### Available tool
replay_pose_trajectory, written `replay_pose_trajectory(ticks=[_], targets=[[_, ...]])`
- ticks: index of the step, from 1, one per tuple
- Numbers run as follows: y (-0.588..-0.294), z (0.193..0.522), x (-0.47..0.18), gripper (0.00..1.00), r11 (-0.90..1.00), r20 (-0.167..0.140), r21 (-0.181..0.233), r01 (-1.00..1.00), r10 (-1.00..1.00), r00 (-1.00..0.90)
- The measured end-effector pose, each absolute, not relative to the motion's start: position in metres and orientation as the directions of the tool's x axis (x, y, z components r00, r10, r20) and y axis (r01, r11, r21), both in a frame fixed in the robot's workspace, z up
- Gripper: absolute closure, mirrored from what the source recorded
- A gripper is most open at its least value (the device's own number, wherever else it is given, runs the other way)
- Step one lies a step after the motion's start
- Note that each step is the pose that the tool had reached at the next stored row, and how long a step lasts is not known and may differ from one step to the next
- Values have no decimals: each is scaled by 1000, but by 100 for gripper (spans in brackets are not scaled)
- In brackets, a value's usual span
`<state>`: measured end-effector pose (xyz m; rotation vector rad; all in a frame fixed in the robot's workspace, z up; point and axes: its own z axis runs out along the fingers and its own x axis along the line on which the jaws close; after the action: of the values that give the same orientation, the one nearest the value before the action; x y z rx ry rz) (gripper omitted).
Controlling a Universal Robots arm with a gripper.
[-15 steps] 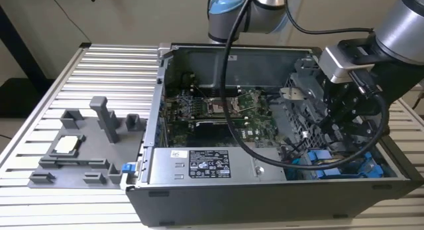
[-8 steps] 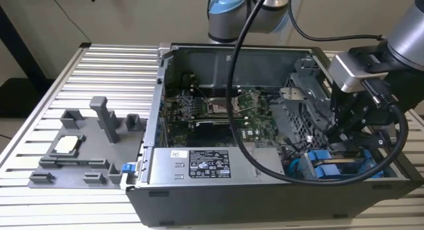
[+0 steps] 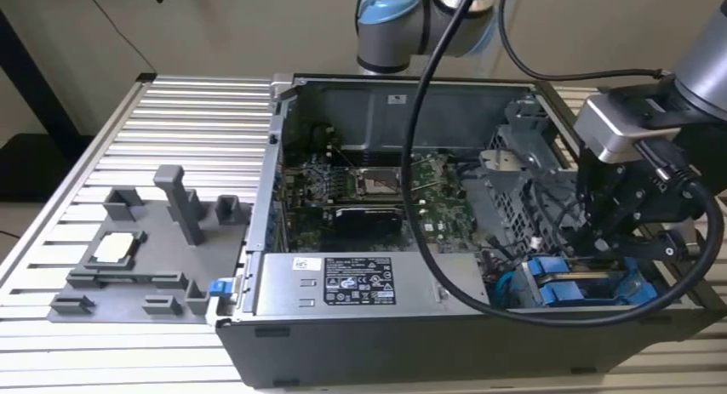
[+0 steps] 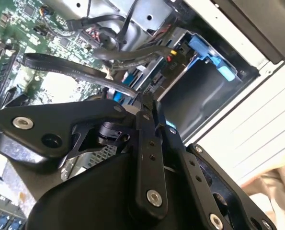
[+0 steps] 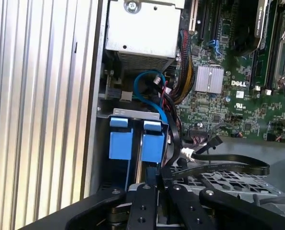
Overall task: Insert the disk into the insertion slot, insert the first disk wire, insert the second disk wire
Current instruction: 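Insert the second disk wire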
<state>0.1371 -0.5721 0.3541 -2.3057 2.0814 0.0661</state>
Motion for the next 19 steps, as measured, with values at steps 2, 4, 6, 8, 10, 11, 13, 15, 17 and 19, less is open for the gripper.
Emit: replay_pose_trajectory(ticks=[2,4,6,8,10,11,13,15,17,19], targets=[[-572,351,139,84,-96,-55,3,-995,-994,95],[-572,347,140,84,-82,-55,3,-997,-995,81],[-572,345,142,84,-66,-55,3,-998,-996,66],[-572,345,144,84,-59,-55,3,-998,-997,59],[-572,345,147,84,-52,-55,3,-999,-997,52],[-572,344,147,84,-46,-55,3,-999,-997,46],[-572,344,147,84,-26,-54,3,-1000,-998,25],[-572,343,148,84,-9,-54,3,-1000,-998,8],[-572,343,150,84,1,-55,3,-1000,-999,-1],[-572,342,151,84,5,-55,3,-1000,-998,-5]])
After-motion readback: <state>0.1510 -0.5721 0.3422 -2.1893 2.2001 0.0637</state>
